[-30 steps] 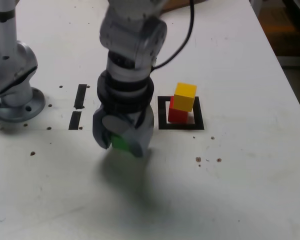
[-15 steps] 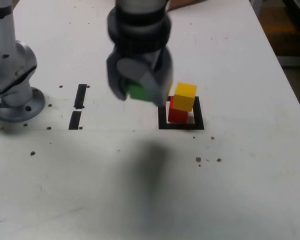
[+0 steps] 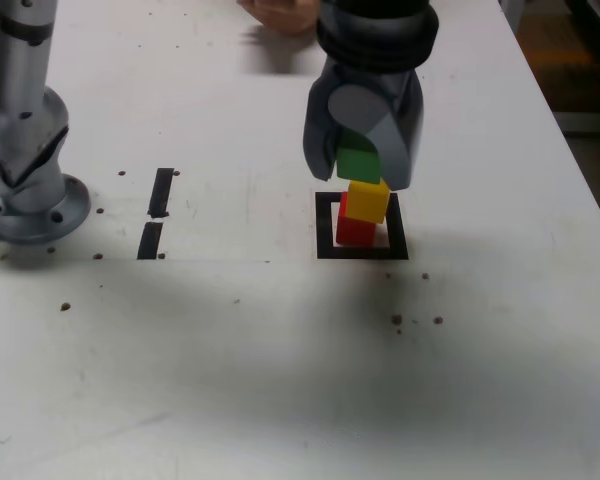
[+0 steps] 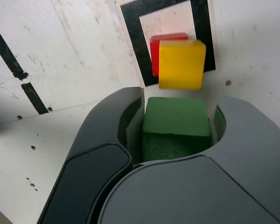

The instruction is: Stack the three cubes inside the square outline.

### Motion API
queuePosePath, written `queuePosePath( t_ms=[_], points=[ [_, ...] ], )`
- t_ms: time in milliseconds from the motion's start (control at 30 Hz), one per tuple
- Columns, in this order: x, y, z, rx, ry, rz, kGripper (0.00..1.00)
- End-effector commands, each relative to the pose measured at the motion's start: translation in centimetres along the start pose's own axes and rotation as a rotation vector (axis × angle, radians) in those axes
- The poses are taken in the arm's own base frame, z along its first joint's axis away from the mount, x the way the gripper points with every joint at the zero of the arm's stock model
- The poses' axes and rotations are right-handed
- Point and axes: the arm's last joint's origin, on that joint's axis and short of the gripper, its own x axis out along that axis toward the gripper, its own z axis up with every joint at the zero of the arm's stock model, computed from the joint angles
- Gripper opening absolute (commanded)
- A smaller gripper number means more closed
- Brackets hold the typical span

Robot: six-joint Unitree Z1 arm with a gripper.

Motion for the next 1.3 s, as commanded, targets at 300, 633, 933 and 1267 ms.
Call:
queuePosePath(
  t_ms=[300,633,933,1267],
  points=[
    [1.7,2.6,1.0,-0.032,0.022,-0.004,0.18],
    [2.7,3.5,1.3,-0.051,0.045,-0.029,0.39],
    [3.3,3.3,1.4,-0.052,0.049,-0.067,0.63],
    [2.9,3.2,0.9,-0.053,0.032,-0.069,0.86]
  ],
)
